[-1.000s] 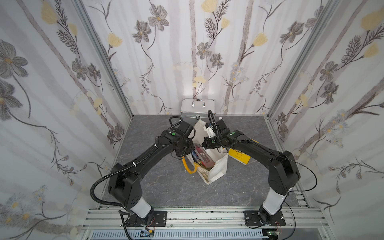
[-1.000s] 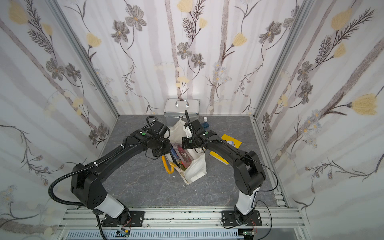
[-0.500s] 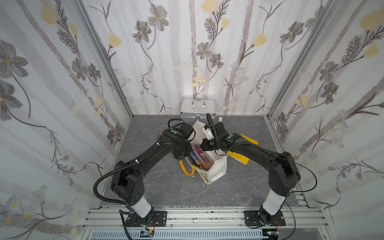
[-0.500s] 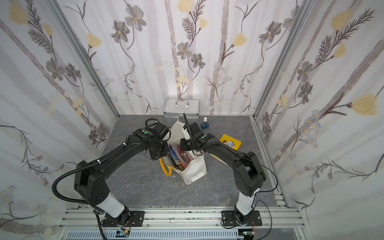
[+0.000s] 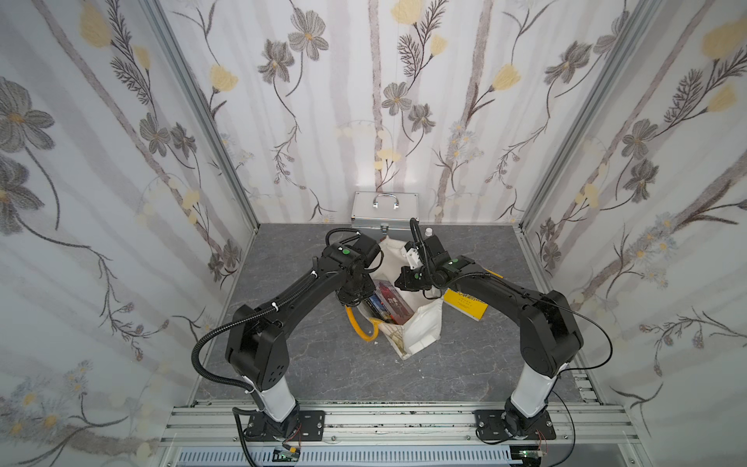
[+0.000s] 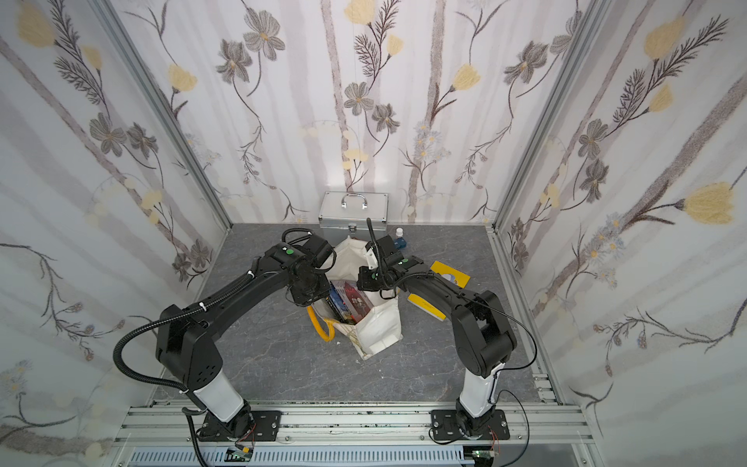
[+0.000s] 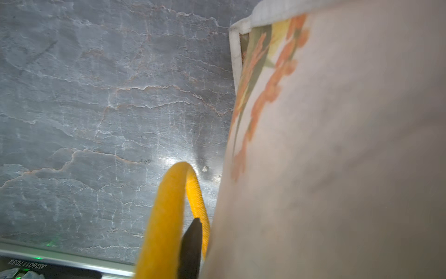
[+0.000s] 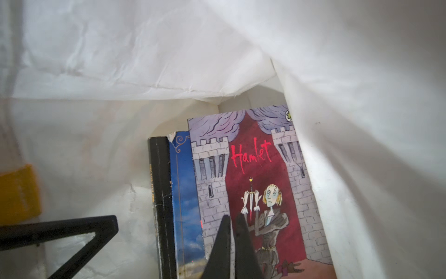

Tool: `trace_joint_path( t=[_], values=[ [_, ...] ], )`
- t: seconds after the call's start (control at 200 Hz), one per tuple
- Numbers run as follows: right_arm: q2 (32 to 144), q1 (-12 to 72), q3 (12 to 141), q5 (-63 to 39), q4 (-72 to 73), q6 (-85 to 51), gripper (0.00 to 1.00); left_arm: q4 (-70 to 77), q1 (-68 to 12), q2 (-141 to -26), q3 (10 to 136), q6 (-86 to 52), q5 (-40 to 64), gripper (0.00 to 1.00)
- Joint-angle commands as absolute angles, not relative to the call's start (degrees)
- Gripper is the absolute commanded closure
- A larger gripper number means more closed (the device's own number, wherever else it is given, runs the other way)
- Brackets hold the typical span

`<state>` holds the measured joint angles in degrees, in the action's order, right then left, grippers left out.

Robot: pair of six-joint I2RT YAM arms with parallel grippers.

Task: Take out the books from the canvas bag
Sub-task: Adjust the canvas bag at the center of the board.

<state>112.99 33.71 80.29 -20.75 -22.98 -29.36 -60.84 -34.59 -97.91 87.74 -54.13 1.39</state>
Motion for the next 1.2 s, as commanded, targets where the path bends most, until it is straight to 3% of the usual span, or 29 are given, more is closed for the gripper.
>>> trace_joint_path(
  t=[0.0,0.13,0.31,0.445,0.515,0.744,0.999,1.089,1.199],
  values=[
    [114.82,33.07,84.76,-20.02,-27.23,-30.25,1.0,-58.46,-33.82,-98.96,89.31,-52.48,3.25,0.73],
    [117.94,34.0,93.69,-20.17,-35.04,-28.67,0.93,-58.25,-33.6,-98.98,88.56,-48.97,6.14,1.0],
    [119.9,34.63,98.9,-19.07,-41.63,-27.52,0.72,-54.85,-33.55,-98.52,86.56,-45.05,10.2,1.0],
    [119.34,35.38,98.23,-19.71,-43.29,-24.55,0.44,-54.76,-33.61,-97.4,88.22,-44.2,9.19,1.0],
    [119.44,35.77,98.65,-19.24,-44.99,-22.65,0.36,-53.76,-33.6,-96.43,89.31,-43.8,9.33,1.0],
    [116.96,35.72,98.92,-25.74,-46.44,-18.81,0.31,-63.19,-33.92,-100.77,108.03,-37.66,6.65,1.0],
    [113.99,34.28,97.62,-34.78,-45.17,-21.32,0.3,-94.47,-35.25,-123.09,157.99,-25.74,-3.21,1.0],
    [114.18,33.79,94.66,-34.82,-41.79,-25.03,0.31,-90.52,-35.32,-124.61,156.73,-21.05,-0.18,1.0],
    [114.88,32.69,91.32,-33.6,-38.66,-29.49,0.34,-78.58,-35.37,-120.89,142.45,-17.81,4.71,1.0]
  ],
)
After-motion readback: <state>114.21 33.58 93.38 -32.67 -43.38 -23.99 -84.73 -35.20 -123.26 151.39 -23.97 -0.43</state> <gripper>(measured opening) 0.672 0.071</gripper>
